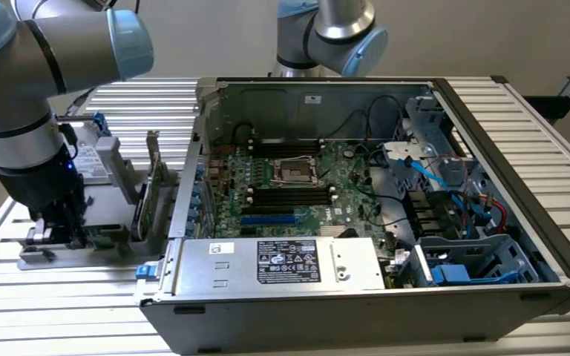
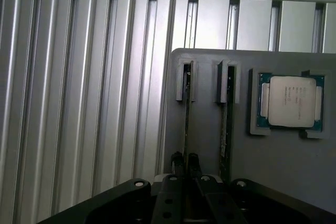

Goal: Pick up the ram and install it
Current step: 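Pick up the ram and move it above insertion slot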

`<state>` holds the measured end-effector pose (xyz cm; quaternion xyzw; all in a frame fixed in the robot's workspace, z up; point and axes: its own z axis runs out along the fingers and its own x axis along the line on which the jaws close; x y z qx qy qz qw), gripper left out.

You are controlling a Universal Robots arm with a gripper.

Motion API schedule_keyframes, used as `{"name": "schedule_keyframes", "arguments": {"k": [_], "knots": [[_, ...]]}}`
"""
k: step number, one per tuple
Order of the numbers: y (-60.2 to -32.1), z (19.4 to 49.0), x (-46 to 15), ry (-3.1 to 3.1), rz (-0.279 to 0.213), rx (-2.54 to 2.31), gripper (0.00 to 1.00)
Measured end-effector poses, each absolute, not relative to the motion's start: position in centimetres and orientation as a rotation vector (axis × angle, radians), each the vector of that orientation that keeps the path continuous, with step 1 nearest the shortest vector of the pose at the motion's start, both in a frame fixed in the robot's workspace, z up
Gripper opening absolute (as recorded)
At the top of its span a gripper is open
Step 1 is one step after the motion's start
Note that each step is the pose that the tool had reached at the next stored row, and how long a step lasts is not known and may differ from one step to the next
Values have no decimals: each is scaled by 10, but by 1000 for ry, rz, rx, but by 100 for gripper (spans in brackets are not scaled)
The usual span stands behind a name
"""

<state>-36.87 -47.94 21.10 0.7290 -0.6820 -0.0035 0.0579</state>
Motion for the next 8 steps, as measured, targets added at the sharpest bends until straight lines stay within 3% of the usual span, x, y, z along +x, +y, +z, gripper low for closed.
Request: {"name": "schedule_keyframes", "arguments": {"k": [8], "knots": [[-478,216,-369,-2068,-11,2209,14]]}}
